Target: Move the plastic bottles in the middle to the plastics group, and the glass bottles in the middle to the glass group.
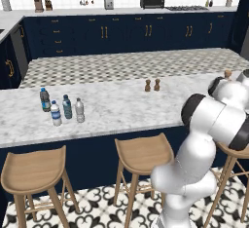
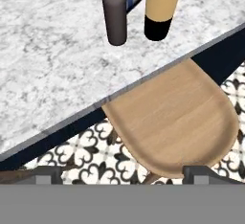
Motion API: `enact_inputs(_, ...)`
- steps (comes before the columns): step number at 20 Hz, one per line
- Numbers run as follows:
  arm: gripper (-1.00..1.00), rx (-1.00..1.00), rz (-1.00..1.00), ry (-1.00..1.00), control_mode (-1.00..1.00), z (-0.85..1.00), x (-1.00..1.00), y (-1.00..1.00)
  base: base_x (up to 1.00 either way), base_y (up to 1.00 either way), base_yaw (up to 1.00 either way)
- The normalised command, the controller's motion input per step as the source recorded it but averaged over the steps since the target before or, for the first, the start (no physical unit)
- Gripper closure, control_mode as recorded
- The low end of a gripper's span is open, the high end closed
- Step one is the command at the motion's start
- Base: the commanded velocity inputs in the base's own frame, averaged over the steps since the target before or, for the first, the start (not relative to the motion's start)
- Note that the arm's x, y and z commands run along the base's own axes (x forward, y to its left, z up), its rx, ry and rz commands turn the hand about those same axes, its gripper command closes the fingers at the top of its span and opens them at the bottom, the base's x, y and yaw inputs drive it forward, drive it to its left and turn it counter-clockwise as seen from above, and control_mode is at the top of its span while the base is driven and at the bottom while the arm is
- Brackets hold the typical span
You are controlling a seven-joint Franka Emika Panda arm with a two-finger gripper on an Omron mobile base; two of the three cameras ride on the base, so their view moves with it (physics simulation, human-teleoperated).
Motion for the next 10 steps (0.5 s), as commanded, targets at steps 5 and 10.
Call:
enact_inputs(5, -1.0, -0.14, 0.18, 0.03, -1.0, 0.52, -0.68, 0.75, 0.0, 0.0, 0.0)
enact_inputs(10, -1.0, -0.06, 0.11, 0.0, -1.0, 0.4, -0.63, 0.45, 0.0, 0.0, 0.0)
